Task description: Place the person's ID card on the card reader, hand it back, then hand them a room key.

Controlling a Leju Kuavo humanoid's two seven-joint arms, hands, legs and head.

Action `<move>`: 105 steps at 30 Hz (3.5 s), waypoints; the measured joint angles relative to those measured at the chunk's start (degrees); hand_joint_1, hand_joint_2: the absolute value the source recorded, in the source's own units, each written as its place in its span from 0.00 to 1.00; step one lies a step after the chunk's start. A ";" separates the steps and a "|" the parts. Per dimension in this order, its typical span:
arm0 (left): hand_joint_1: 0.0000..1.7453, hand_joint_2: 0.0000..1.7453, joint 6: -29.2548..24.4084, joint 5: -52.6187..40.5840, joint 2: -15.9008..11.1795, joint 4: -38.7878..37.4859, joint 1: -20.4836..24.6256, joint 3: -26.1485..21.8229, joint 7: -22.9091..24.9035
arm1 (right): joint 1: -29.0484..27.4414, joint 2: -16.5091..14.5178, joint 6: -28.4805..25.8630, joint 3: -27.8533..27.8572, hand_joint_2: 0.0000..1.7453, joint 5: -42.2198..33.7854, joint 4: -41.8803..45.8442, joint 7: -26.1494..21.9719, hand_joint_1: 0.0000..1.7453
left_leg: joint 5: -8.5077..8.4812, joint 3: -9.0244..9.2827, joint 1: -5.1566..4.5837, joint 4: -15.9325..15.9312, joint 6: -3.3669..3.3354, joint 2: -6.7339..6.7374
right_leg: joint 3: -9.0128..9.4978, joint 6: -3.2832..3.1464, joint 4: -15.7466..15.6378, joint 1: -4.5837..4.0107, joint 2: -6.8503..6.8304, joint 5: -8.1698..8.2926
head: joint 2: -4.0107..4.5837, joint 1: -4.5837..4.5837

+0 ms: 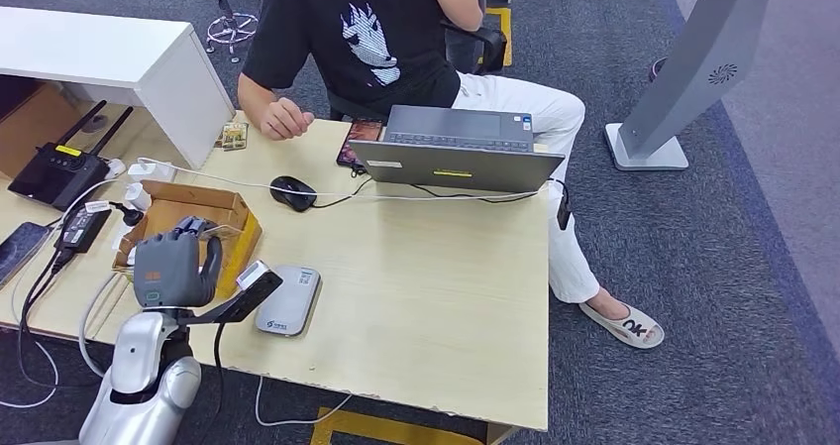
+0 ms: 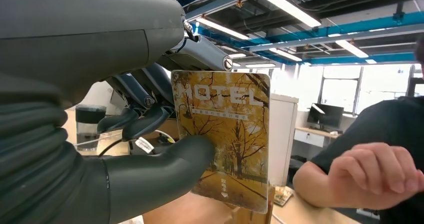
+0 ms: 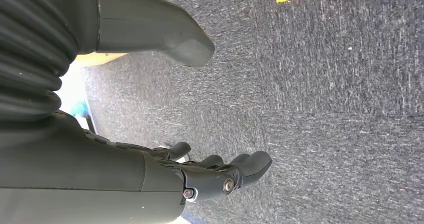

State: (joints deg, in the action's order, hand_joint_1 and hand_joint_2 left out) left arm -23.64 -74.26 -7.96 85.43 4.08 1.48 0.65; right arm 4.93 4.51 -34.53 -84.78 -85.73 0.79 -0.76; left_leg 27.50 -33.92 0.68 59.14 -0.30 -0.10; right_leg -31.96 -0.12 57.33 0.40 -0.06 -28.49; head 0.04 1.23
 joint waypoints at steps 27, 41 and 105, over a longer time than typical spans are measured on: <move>1.00 1.00 -0.27 -4.44 -0.65 -15.61 -0.92 7.11 1.75 | 0.05 -1.91 0.11 -4.31 1.00 4.83 1.44 3.27 0.00 | 0.00 0.01 -0.01 -0.01 0.00 0.01 | 0.03 0.00 0.00 0.00 -0.01 -0.01 | 0.00 -0.01; 1.00 1.00 -1.39 -3.52 -1.91 -16.44 -1.00 7.42 2.14 | -0.02 -2.20 0.10 -4.55 1.00 4.73 1.77 4.11 0.00 | 0.00 0.18 0.02 -0.02 0.00 -0.01 | 0.21 -0.01 0.01 -0.02 -0.03 -0.01 | 0.00 -0.01; 0.00 1.00 -10.38 -2.87 -13.45 1.65 11.05 -7.51 1.10 | 0.41 -2.17 1.14 -4.73 1.00 13.21 2.47 6.76 0.00 | -0.07 0.16 0.09 -0.02 0.11 0.11 | 0.13 -0.07 0.03 -0.04 0.09 0.03 | 0.00 0.00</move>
State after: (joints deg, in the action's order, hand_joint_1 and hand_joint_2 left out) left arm -34.02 -77.14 -21.41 87.08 15.12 -6.03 1.75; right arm 5.34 2.34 -33.39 -89.51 -72.52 3.26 6.00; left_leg 27.42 -33.76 0.77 59.12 -0.19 0.02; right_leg -31.83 -0.19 57.36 0.36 0.03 -28.47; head 0.04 1.23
